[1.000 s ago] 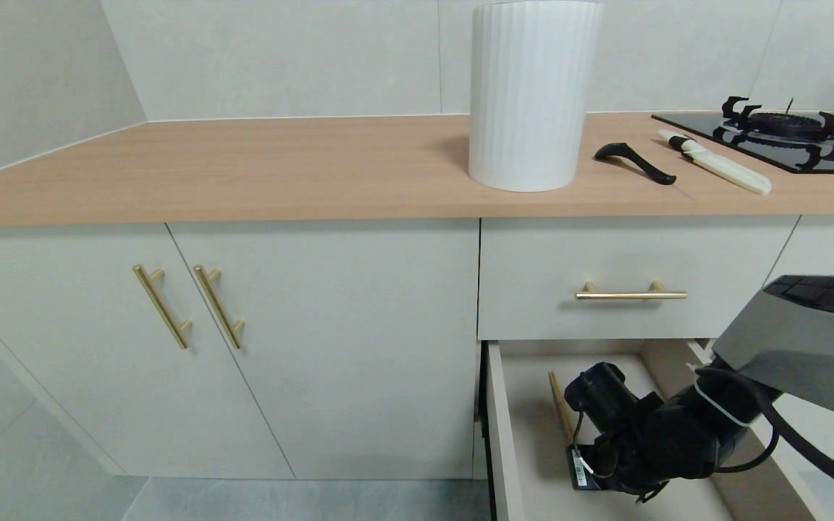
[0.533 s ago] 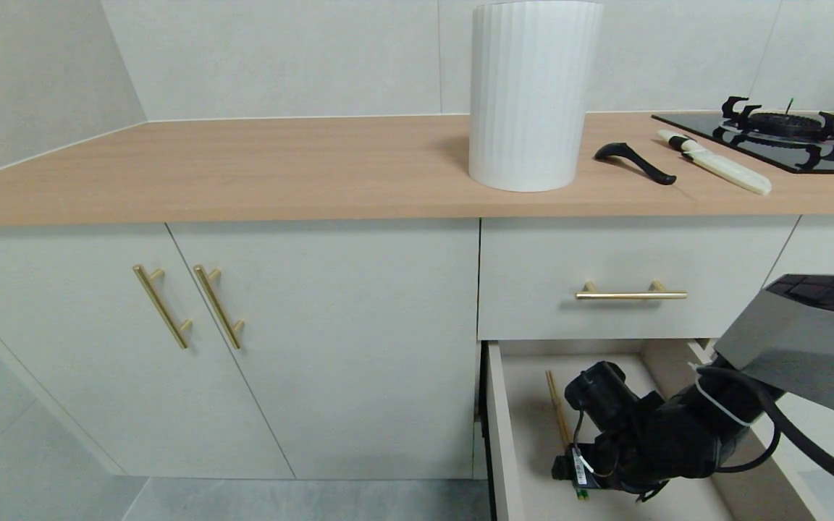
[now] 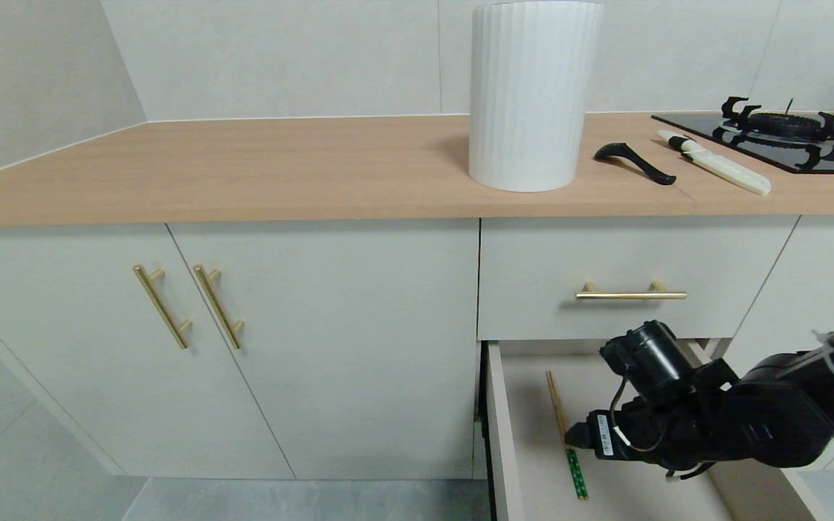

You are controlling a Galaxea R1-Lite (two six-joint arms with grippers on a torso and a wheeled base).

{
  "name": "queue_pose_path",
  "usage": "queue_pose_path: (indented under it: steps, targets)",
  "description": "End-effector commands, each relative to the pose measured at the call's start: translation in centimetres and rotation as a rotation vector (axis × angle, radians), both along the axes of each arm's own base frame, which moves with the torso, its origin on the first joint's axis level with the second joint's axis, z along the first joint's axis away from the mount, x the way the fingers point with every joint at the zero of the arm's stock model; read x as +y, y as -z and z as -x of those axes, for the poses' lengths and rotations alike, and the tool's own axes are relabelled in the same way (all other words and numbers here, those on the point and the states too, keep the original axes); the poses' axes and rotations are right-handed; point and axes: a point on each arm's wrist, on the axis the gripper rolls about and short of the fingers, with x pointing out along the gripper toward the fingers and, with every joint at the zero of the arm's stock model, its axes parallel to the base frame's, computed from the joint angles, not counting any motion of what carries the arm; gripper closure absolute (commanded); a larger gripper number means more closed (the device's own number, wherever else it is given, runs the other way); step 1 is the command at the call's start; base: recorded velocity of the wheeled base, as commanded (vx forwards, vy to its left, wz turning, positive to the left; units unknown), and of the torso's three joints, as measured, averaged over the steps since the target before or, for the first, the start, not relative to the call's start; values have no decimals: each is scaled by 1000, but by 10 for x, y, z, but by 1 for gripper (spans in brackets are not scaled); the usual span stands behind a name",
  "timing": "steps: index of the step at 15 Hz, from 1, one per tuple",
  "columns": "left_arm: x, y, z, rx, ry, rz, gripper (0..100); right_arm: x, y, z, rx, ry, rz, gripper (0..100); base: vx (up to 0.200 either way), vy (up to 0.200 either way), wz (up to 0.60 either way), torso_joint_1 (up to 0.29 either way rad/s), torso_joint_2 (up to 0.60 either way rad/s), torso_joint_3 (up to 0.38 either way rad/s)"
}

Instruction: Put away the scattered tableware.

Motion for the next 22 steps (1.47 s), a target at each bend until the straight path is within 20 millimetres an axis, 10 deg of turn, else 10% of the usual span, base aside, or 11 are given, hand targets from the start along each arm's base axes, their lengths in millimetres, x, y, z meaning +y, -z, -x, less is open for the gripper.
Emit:
queue_pose_path:
  steps: [1, 11, 22]
  targets:
    - [0, 0, 0, 1, 0, -1, 0, -19, -54, 19, -161, -22, -47, 0, 0, 0, 0, 0, 0, 0]
    - [0, 0, 0, 1, 0, 0, 0, -65, -117, 42, -427, 35, -8, 0, 0, 0, 0, 0, 0, 0]
    - [0, 0, 0, 1, 0, 0, 0, -68, -115, 43, -426, 25, 17, 0, 0, 0, 0, 2, -11, -9]
